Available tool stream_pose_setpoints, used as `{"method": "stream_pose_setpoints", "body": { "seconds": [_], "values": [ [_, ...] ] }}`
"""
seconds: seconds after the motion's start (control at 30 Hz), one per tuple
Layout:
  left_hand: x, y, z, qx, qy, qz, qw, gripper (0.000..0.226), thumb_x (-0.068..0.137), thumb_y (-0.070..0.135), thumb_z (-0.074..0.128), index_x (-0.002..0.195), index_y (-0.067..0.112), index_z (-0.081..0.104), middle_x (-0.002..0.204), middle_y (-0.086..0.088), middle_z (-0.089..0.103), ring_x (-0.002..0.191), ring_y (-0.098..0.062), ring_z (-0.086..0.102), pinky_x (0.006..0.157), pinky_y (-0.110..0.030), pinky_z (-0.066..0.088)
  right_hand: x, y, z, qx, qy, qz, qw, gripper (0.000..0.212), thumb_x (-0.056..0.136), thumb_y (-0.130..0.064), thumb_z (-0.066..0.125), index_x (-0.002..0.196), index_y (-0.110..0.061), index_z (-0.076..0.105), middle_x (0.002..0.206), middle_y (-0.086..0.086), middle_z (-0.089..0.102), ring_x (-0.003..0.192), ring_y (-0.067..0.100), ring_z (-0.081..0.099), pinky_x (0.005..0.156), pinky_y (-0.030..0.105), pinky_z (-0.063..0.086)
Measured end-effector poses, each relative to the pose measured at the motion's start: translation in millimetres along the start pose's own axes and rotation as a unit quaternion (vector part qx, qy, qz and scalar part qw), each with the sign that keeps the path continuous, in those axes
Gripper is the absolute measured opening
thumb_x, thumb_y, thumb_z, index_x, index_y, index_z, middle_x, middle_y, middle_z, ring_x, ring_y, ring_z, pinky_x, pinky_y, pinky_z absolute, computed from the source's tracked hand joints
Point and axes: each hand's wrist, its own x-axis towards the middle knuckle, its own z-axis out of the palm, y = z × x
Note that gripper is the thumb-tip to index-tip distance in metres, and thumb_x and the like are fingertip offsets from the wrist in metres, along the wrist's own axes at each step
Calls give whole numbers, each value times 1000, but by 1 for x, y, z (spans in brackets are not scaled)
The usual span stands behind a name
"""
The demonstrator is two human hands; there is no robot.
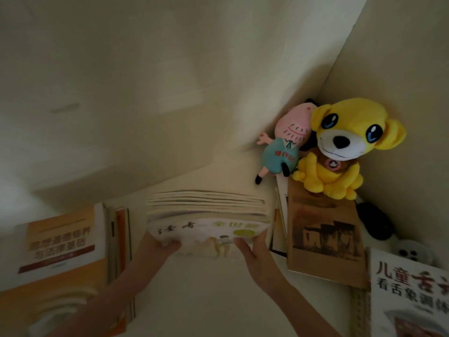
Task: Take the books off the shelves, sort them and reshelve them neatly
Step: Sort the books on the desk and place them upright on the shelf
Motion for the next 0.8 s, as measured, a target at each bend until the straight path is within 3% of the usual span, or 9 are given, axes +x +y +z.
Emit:
{"method": "stream_pose_setpoints", "body": {
  "seconds": [0.1, 0.17, 0.23, 0.33, 0.47, 0.57, 0.63, 0.7, 0.8],
  "values": [
    [5, -2, -7, 3, -14, -11, 1000, 59, 63, 15, 83, 116, 15, 58, 107, 2, 68, 101, -14, 64, 83, -31, 54, 1, -5, -6, -25, 6, -29, 999, 55, 97, -1, 46, 132, -30, 16, 130, -17, 35, 112, -29, 36, 91, -4, 29],
    [14, 2, -12, -3, -4, -23, 1000, 52, 69, 0, 79, 112, 17, 56, 103, 4, 66, 97, -15, 64, 71, -21, 55, 6, -14, -7, -30, -13, -11, 999, 53, 98, -3, 47, 125, -37, 15, 123, -24, 34, 106, -29, 38, 87, -3, 31],
    [22, 10, -16, -8, -20, -35, 999, 53, 68, -3, 78, 112, 17, 56, 101, 3, 68, 93, -15, 65, 70, -23, 55, 17, -22, -8, -39, -31, 25, 998, 52, 97, -8, 50, 130, -32, 18, 123, -15, 44, 108, -9, 47, 90, 8, 36],
    [26, -2, -19, -36, -55, -126, 990, 56, 64, 4, 84, 113, 11, 58, 101, -7, 71, 88, -25, 69, 71, -37, 56, 32, -24, -10, -29, -69, 115, 991, 49, 97, -12, 52, 134, -12, 20, 134, 5, 44, 113, 16, 49, 92, 27, 45],
    [18, -29, -6, 13, -69, -227, 971, 86, 35, 35, 88, 112, 10, 60, 100, -12, 70, 87, -31, 68, 78, -47, 56, 29, 7, 4, -86, -74, 254, 961, 57, 97, -21, 53, 139, -6, 19, 130, 13, 45, 105, 18, 50, 77, 24, 40],
    [12, -45, 11, 81, -57, -225, 969, 61, 62, 23, 87, 114, 7, 59, 97, -11, 67, 79, -22, 64, 68, -34, 53, 24, 32, 18, -79, -41, 274, 958, 50, 94, -21, 55, 133, -6, 28, 129, 14, 39, 107, 23, 47, 82, 27, 39],
    [13, -48, 20, 142, -55, -209, 966, 43, 74, 17, 80, 112, 7, 61, 103, -13, 68, 81, -20, 64, 74, -35, 52, 21, 36, 18, -156, -29, 263, 952, 48, 95, -27, 53, 132, -5, 32, 135, 17, 31, 121, 31, 40, 95, 29, 39],
    [21, -47, 23, 286, -46, -171, 942, 68, 67, 31, 82, 125, 9, 55, 123, -15, 60, 104, -27, 59, 94, -40, 45, 16, 40, 19, -250, -1, 204, 947, 56, 94, -31, 55, 138, -6, 30, 140, 17, 30, 130, 34, 29, 106, 34, 33],
    [31, -34, 30, 374, -4, -95, 922, 105, 59, 21, 88, 146, 15, 30, 142, -16, 26, 125, -35, 37, 104, -45, 35, 8, 43, 23, -299, 77, 75, 948, 87, 87, -39, 64, 151, -29, 6, 153, 6, 7, 139, 29, 11, 112, 38, 26]
  ]
}}
